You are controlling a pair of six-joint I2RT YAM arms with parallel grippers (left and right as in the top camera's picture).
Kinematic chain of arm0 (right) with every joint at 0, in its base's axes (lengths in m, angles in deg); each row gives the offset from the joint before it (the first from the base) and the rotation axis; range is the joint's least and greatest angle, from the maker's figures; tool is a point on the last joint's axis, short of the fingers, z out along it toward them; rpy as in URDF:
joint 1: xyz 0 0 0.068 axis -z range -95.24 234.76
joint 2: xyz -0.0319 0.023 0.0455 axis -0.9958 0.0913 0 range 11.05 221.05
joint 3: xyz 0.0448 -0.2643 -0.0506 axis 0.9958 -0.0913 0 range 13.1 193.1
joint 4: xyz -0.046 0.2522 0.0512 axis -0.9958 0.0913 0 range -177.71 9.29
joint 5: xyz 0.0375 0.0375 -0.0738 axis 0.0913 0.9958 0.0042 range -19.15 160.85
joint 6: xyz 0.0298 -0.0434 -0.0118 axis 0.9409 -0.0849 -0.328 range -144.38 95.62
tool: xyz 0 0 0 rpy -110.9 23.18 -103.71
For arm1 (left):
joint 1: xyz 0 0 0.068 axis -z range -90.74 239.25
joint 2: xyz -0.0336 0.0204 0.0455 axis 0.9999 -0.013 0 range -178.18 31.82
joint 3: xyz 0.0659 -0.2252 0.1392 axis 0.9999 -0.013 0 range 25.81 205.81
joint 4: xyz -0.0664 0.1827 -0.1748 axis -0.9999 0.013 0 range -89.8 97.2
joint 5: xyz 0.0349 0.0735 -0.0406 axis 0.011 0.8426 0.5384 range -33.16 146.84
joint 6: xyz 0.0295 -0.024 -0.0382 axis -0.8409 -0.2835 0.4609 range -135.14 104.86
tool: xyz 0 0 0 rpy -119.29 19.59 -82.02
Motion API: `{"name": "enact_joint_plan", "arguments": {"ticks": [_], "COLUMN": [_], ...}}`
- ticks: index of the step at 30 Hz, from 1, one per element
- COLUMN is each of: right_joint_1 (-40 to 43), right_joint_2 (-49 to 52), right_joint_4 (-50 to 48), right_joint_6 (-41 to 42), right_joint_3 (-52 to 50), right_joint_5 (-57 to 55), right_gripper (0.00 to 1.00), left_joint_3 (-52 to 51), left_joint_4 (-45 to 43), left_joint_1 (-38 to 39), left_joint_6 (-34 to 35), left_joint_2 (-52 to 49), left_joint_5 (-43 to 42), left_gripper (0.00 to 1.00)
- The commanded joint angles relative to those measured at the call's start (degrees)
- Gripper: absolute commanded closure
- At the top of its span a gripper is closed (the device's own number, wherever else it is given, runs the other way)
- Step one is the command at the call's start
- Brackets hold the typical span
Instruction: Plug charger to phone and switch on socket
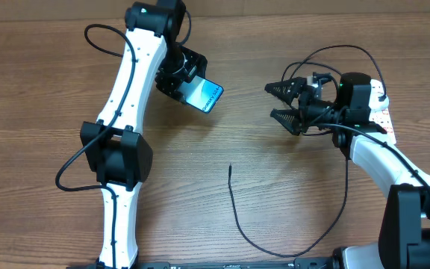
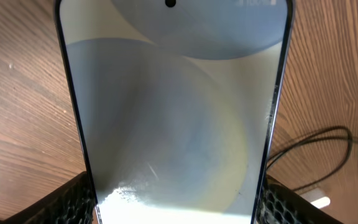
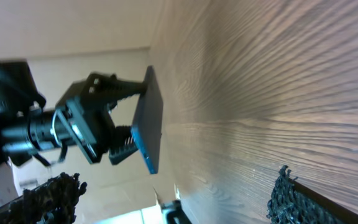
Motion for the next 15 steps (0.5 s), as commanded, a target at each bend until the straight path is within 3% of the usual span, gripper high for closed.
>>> {"name": "enact_joint_plan", "arguments": {"ticks": [1, 9, 15], "right_joint_1": [-2.0, -5.7, -7.3], "right_joint_2": [-0.3, -0.3, -0.3], "right_joint_4": [-0.8, -0.7, -0.7], "right_joint_6": [-2.3, -3.8, -10.5], "right_joint_3": [1.0, 1.0, 1.0], "right_joint_5": [0.5, -2.8, -3.2], "right_gripper": [0.00, 0.00, 0.00], "left_joint_3": [2.0, 2.0, 2.0], "left_joint_4": [-0.1, -1.0, -1.0], "left_joint_1": [1.9, 4.9, 7.0], "left_joint_6": [6.0, 9.6, 11.3], "left_joint_2": [0.7, 0.7, 0.7], "left_joint_5": [3.3, 3.1, 2.8], "left_gripper": [0.96, 0.96, 0.96]}}
